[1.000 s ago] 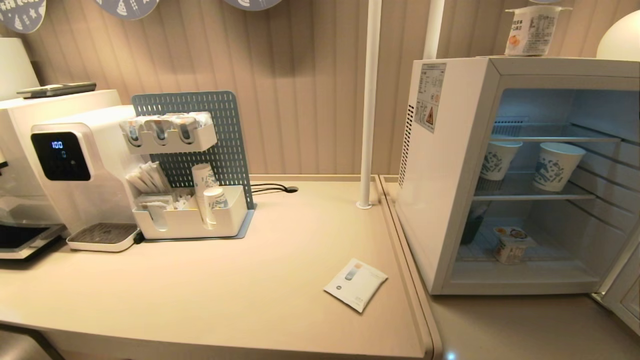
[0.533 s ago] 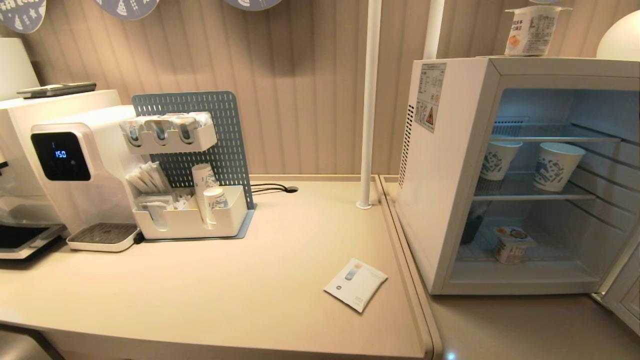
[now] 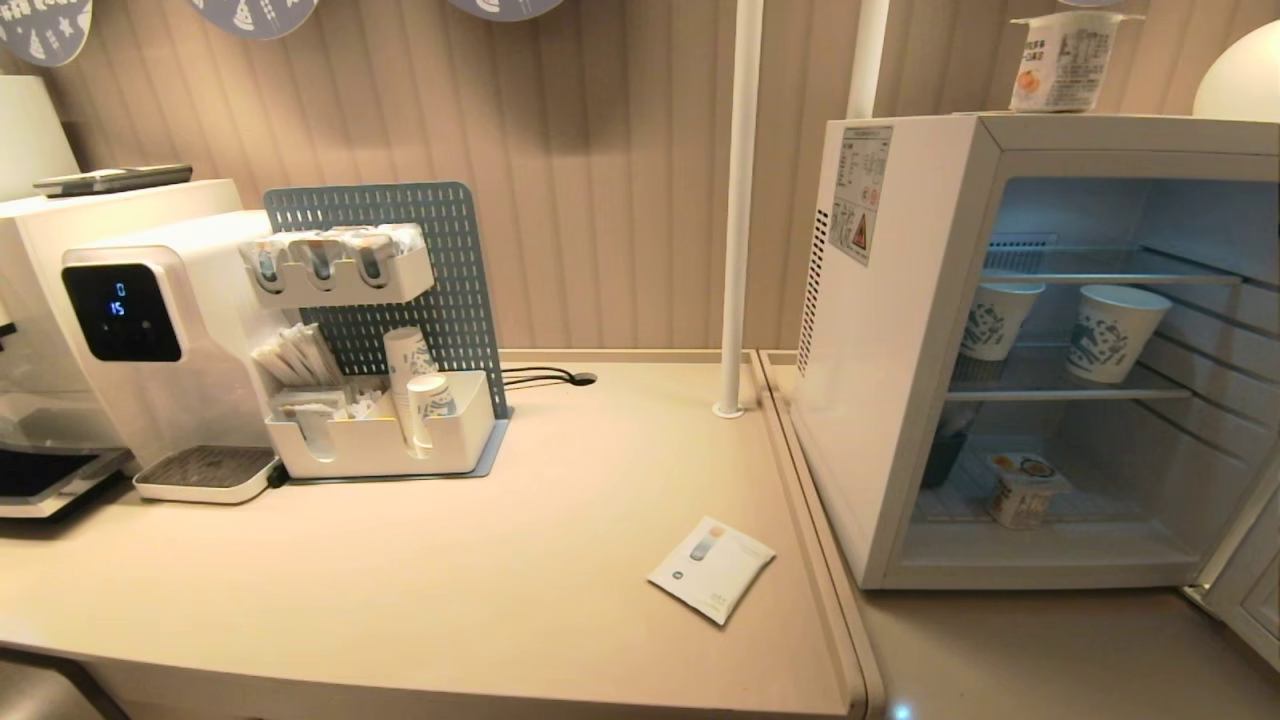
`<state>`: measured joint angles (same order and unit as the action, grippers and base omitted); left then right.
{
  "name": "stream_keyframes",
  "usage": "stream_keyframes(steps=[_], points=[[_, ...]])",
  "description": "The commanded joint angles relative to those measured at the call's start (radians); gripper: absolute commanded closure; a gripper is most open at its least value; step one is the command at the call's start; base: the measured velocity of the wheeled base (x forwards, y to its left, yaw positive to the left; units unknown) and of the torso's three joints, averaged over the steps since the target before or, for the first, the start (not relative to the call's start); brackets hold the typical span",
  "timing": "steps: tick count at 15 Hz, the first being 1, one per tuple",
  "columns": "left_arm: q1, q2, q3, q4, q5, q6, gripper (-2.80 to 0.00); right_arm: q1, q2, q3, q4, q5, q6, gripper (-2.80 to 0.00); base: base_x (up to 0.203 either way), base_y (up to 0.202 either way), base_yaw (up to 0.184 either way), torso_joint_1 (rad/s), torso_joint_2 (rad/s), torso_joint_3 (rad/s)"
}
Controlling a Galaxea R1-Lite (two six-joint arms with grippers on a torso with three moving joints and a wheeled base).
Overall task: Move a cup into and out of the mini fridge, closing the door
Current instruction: Take the yoghurt out of the freezer
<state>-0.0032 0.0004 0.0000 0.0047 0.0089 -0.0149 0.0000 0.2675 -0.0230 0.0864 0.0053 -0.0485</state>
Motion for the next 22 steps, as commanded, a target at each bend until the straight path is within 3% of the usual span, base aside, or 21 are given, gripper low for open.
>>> stream_keyframes(steps=[1, 4, 7, 9, 12, 16, 18, 19, 22], points=[[0.0, 0.0, 0.002, 0.0, 0.0, 0.0, 0.0, 0.01, 0.184, -0.001, -0.008, 0.005, -0.015, 0.0, 0.0, 0.0, 0.0, 0.0, 0.0, 0.0], [0.0, 0.0, 0.003, 0.0, 0.0, 0.0, 0.0, 0.015, 0.248, -0.139, -0.013, 0.027, -0.057, 0.0, 0.0, 0.0, 0.0, 0.0, 0.0, 0.0], [0.0, 0.0, 0.002, 0.0, 0.0, 0.0, 0.0, 0.015, 0.482, -0.235, -0.03, 0.035, -0.047, 0.0, 0.0, 0.0, 0.0, 0.0, 0.0, 0.0], [0.0, 0.0, 0.002, 0.0, 0.0, 0.0, 0.0, 0.014, 0.666, -0.254, -0.135, 0.038, -0.04, 0.0, 0.0, 0.0, 0.0, 0.0, 0.0, 0.0], [0.0, 0.0, 0.002, 0.0, 0.0, -0.002, 0.0, 0.012, 0.977, -0.223, -0.442, 0.035, -0.036, 0.0, 0.0, 0.0, 0.0, 0.0, 0.0, 0.0], [0.0, 0.0, 0.002, 0.0, 0.0, -0.002, 0.0, 0.007, 1.422, -0.072, -1.179, -0.001, -0.026, 0.0, 0.0, 0.0, 0.0, 0.0, 0.0, 0.0], [0.0, 0.0, 0.002, 0.0, 0.0, -0.002, 0.0, 0.0, 1.603, -0.015, -1.481, -0.064, 0.013, 0.0, 0.0, 0.0, 0.0, 0.0, 0.0, 0.0], [0.0, 0.0, 0.002, 0.0, 0.0, -0.002, 0.0, -0.005, 1.648, 0.006, -1.581, -0.095, 0.033, 0.0, 0.0, 0.0, 0.0, 0.0, 0.0, 0.0], [0.0, 0.0, 0.002, 0.0, 0.0, -0.002, 0.0, -0.009, 1.614, 0.007, -1.616, -0.093, 0.054, 0.0, 0.0, 0.0, 0.0, 0.0, 0.0, 0.0]])
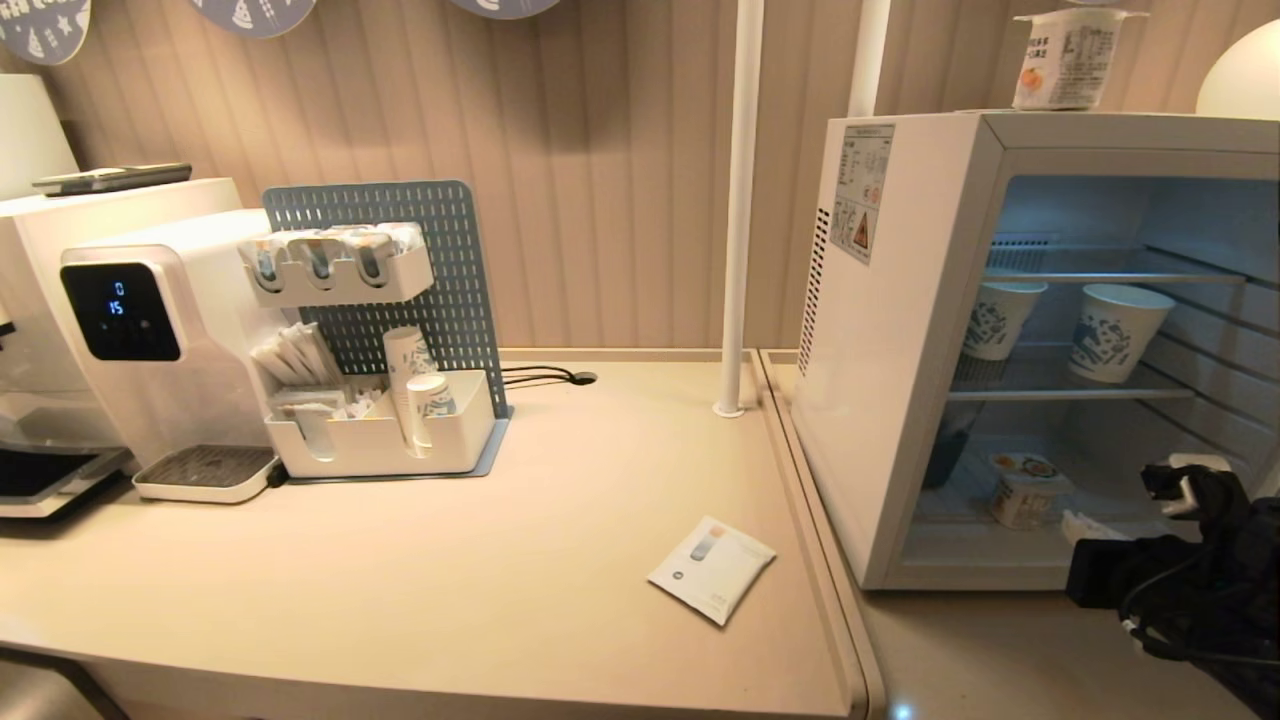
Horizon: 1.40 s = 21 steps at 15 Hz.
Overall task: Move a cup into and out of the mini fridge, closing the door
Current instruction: Take the yoghurt out of the freezer
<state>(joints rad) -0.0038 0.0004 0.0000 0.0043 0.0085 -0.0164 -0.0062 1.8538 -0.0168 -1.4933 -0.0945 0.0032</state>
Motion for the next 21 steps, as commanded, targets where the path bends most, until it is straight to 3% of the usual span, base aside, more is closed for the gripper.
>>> stream_keyframes(steps=[1, 7, 8, 11, 21], points=[[0.001, 0.0, 0.002, 0.0, 0.001, 0.0, 0.0, -0.003, 0.015, -0.012, -0.037, 0.024, 0.004, 0.0, 0.0, 0.0, 0.0, 0.0, 0.0, 0.0], [-0.001, 0.0, 0.002, 0.0, 0.001, -0.002, 0.0, -0.022, 0.154, -0.095, -0.037, 0.067, 0.005, 0.0, 0.0, 0.0, 0.0, 0.0, 0.0, 0.0], [0.001, 0.0, 0.002, 0.0, 0.001, -0.002, 0.0, -0.03, 0.165, -0.116, -0.037, 0.07, 0.005, -2.8, 0.0, 0.0, 0.0, 0.0, 0.0, 0.0], [0.001, 0.0, 0.002, 0.0, 0.001, -0.002, 0.0, -0.077, 0.189, -0.145, -0.037, 0.123, 0.005, -2.8, 0.0, 0.0, 0.0, 0.0, 0.0, 0.0], [0.001, 0.0, 0.002, 0.0, 0.001, -0.002, 0.0, -0.095, 0.255, -0.204, -0.037, 0.145, 0.005, -2.8, 0.0, 0.0, 0.0, 0.0, 0.0, 0.0]])
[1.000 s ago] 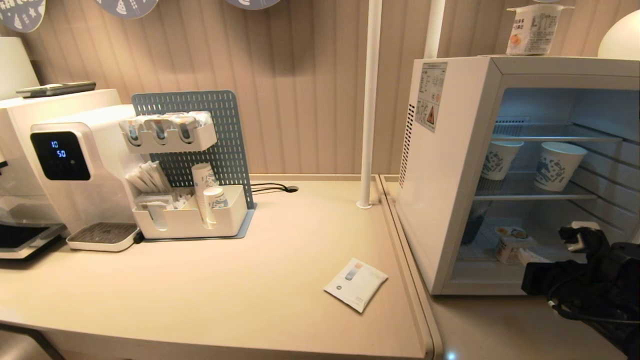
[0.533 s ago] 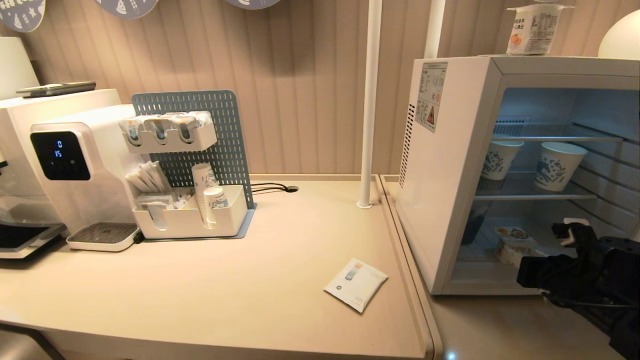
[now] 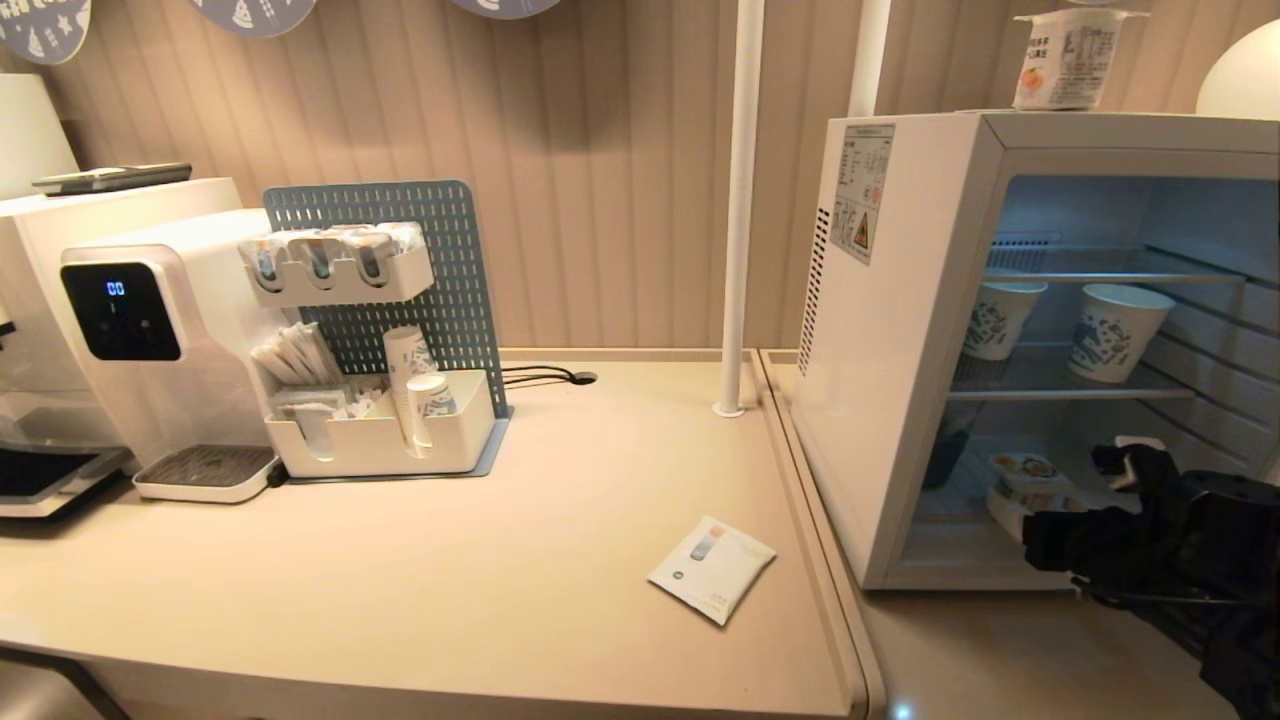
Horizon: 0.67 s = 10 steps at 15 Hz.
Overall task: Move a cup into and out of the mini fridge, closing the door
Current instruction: Take the yoghurt out of the freezer
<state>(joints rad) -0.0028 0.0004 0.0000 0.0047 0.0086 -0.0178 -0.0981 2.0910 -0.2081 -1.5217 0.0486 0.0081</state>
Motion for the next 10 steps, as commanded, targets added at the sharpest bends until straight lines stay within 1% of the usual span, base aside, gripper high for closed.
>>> stream_keyframes(steps=[1, 6, 10], points=[[0.0, 0.0, 0.002, 0.0, 0.001, -0.001, 0.0, -0.004, 0.026, -0.022, -0.008, 0.005, -0.001, -2.8, 0.0, 0.0, 0.0, 0.0, 0.0, 0.0], [0.0, 0.0, 0.003, 0.0, 0.001, -0.001, 0.0, -0.018, 0.061, -0.088, -0.008, 0.033, -0.005, -2.8, 0.0, 0.0, 0.0, 0.0, 0.0, 0.0], [0.0, 0.0, 0.002, 0.0, 0.001, -0.001, 0.0, -0.024, 0.104, -0.134, -0.008, 0.034, -0.008, -2.8, 0.0, 0.0, 0.0, 0.0, 0.0, 0.0]])
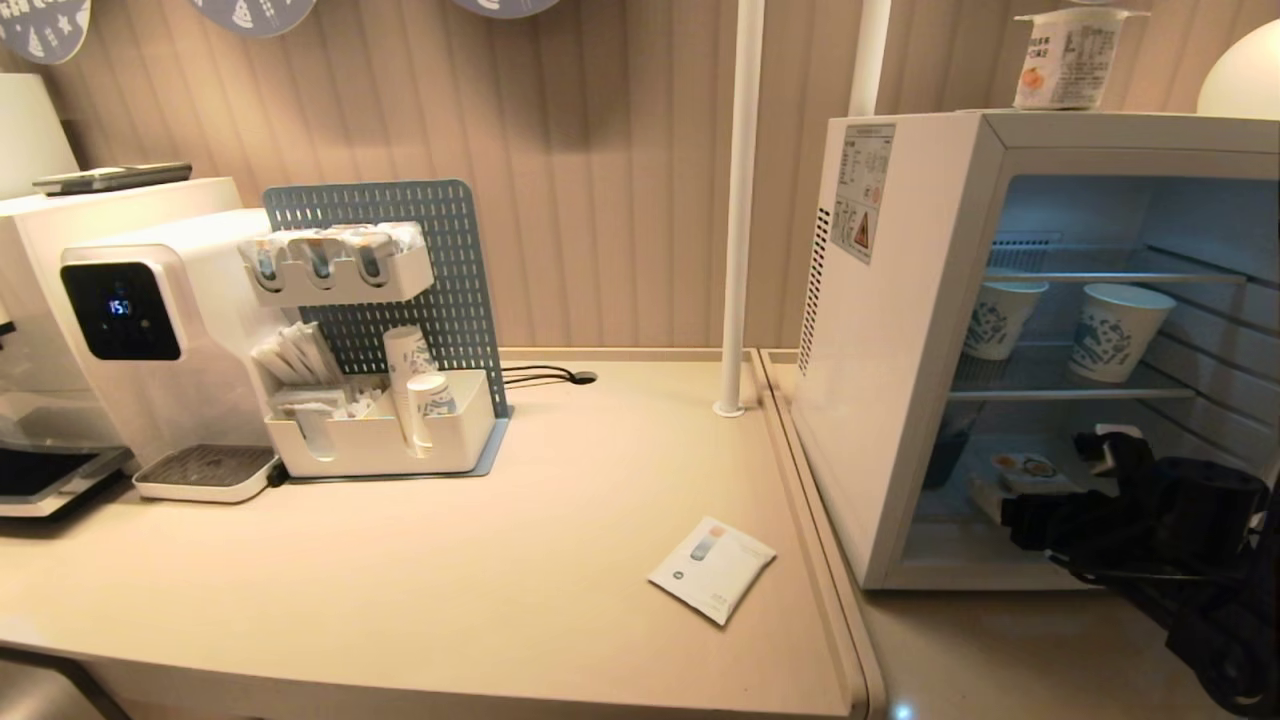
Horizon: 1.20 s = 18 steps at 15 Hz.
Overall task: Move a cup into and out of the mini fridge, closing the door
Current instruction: Take the yoghurt out of the freezer
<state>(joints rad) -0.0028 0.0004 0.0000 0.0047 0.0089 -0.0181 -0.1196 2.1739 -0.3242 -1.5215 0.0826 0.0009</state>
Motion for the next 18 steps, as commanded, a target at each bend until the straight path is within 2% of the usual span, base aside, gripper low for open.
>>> stream_keyframes(steps=[1, 8, 9, 14, 18], points=[[0.0, 0.0, 0.002, 0.0, 0.0, 0.0, 0.0, -0.003, 0.028, -0.026, -0.009, 0.002, -0.002, -2.8, 0.0, 0.0, 0.0, 0.0, 0.0, 0.0], [0.0, 0.0, 0.002, 0.0, 0.0, 0.0, 0.0, -0.003, 0.07, -0.062, -0.009, 0.0, -0.004, -2.8, 0.0, 0.0, 0.0, 0.0, 0.0, 0.0], [0.0, 0.0, 0.002, 0.0, 0.0, 0.0, 0.0, -0.003, 0.07, -0.062, -0.009, 0.0, -0.004, 0.0, 0.0, 0.0, 0.0, 0.0, 0.0, 0.0], [0.0, 0.0, 0.002, 0.0, 0.0, 0.0, 0.0, -0.003, 0.035, -0.041, -0.009, 0.002, -0.003, 0.0, 0.0, 0.0, 0.0, 0.0, 0.0, 0.0], [0.0, 0.0, 0.002, 0.0, 0.0, 0.0, 0.0, -0.003, -0.052, 0.035, -0.009, 0.021, 0.0, 0.0, 0.0, 0.0, 0.0, 0.0, 0.0, 0.0]])
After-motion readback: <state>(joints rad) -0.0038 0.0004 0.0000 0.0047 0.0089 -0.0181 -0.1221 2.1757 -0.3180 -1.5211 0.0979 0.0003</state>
